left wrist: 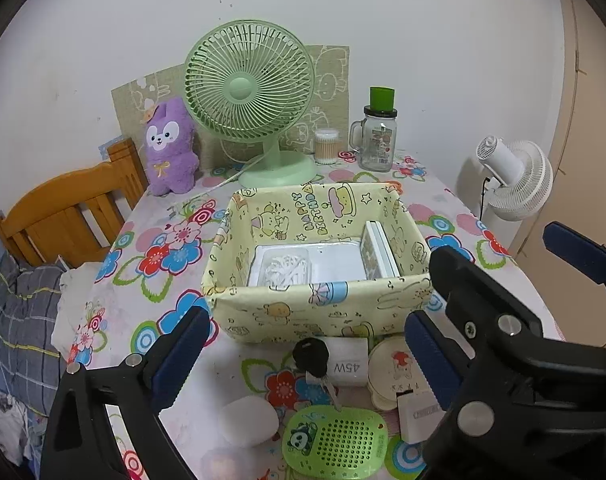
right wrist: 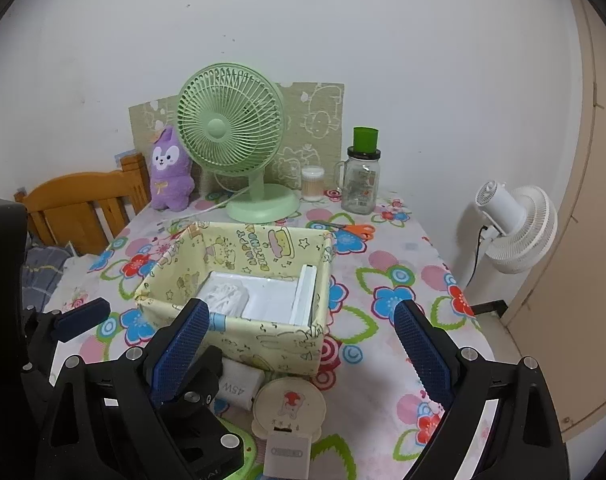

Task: Organize rigid objects
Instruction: 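Withdraw both tools from the basket back over the table, then lower the right tool onto the white MINGYI charger and close it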

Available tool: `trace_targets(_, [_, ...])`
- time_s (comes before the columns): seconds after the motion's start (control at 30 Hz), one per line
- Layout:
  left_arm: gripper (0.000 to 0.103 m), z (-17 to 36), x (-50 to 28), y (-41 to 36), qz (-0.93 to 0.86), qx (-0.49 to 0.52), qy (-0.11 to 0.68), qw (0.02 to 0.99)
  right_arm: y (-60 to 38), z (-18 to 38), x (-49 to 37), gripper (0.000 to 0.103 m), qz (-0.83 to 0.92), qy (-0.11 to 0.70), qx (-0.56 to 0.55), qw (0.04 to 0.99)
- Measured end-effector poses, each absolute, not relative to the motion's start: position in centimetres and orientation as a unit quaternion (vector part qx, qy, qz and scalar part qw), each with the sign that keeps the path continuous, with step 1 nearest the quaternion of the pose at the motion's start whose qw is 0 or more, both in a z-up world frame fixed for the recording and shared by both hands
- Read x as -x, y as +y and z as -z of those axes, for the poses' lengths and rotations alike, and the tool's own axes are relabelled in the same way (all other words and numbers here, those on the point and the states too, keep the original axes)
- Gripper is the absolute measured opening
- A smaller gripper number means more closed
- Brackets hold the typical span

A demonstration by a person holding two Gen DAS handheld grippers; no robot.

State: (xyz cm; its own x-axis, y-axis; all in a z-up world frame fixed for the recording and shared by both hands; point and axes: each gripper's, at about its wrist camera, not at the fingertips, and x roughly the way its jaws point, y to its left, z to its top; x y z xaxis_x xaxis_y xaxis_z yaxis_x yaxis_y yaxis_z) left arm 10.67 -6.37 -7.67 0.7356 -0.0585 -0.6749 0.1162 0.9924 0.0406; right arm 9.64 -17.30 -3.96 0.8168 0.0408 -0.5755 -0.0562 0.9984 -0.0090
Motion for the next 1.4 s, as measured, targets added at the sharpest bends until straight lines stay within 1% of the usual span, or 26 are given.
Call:
trace_targets(0.33, [0.100,7.7,-8.7,-6.6,0.054,-0.031,0.357,0.932,-18.0,4.2,-7.8,0.096,-0.043,0.311,-0.007,0.949])
trace_targets(0.93, [0.100,9.2,-6.2,-6.4,0.041,-0.021,0.365,0.930,-17.7,5.6,-5.8,0.096,-0.066,0.324,0.014,0.944])
trace_targets(1.4, [0.100,12.5,-5.7,-6.8,0.042,-0.016,0.375,0.926,-18.2,8.6,-5.1,0.095,-0.064,0.326,0.026,0.943])
